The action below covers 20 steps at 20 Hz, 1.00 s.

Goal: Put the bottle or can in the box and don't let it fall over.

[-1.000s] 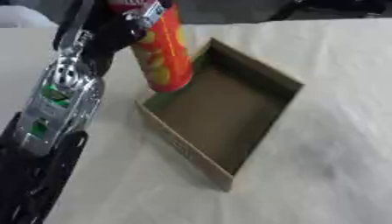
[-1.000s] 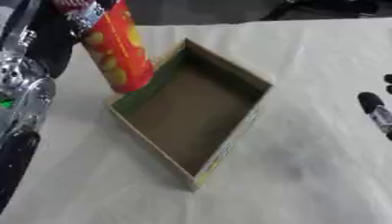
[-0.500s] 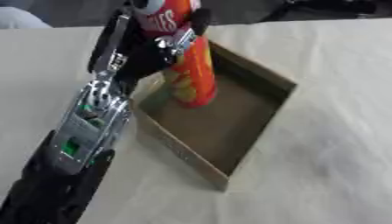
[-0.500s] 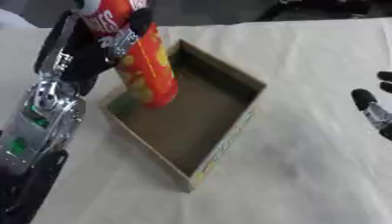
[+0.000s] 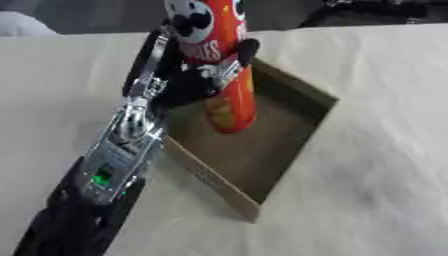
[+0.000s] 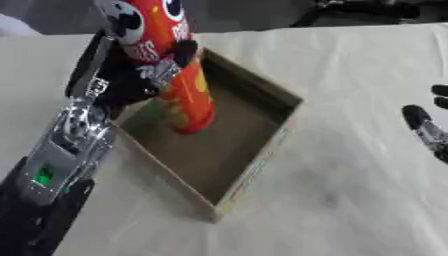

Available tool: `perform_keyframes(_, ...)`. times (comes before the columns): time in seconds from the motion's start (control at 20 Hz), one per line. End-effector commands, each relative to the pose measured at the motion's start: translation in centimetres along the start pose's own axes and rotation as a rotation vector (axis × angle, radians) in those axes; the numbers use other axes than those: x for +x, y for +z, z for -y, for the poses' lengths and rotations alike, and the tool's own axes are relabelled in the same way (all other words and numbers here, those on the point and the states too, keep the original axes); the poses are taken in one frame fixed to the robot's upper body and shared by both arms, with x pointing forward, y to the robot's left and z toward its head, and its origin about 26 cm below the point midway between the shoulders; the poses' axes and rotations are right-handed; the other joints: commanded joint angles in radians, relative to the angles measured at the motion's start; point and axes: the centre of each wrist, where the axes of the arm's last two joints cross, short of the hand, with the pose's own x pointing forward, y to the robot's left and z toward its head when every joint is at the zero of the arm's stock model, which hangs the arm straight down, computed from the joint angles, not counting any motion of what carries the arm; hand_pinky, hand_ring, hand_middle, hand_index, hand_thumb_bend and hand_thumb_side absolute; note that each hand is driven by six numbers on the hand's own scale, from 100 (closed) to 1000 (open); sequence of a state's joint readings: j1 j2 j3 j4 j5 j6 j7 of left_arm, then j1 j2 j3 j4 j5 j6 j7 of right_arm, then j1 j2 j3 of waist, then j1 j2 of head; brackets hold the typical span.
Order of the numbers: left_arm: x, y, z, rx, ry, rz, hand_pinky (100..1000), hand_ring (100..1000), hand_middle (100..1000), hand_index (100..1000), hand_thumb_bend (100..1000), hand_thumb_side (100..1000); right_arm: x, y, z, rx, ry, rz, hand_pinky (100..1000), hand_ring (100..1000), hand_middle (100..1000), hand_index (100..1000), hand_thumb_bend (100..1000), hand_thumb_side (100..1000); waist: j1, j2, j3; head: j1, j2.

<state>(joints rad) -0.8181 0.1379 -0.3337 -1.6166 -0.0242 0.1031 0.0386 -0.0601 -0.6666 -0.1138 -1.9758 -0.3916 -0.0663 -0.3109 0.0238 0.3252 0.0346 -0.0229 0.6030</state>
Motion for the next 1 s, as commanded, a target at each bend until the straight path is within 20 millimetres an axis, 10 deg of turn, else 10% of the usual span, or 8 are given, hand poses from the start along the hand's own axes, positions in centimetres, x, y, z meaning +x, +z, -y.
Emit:
perform_keyframes(0.05, 0.1, -0.3, -0.2, -0.079, -0.108, 0.002, 1000, 808, 649, 816, 689, 405, 1.1, -0.4, 0.4, 0.006, 0.019, 0.034, 842, 783, 930, 843, 493, 100, -0.003, -0.018, -0.001, -0.001, -0.010)
perform_keyframes(1.0, 1.6, 1.7, -3.7, 0.004, -0.133, 0.018, 1000, 799, 616, 812, 632, 344, 0.6, 0.3, 0.7, -0.002, 0.032, 0.015, 842, 783, 931, 842, 491, 100, -0.003, -0.044, 0.016, -0.025, 0.007)
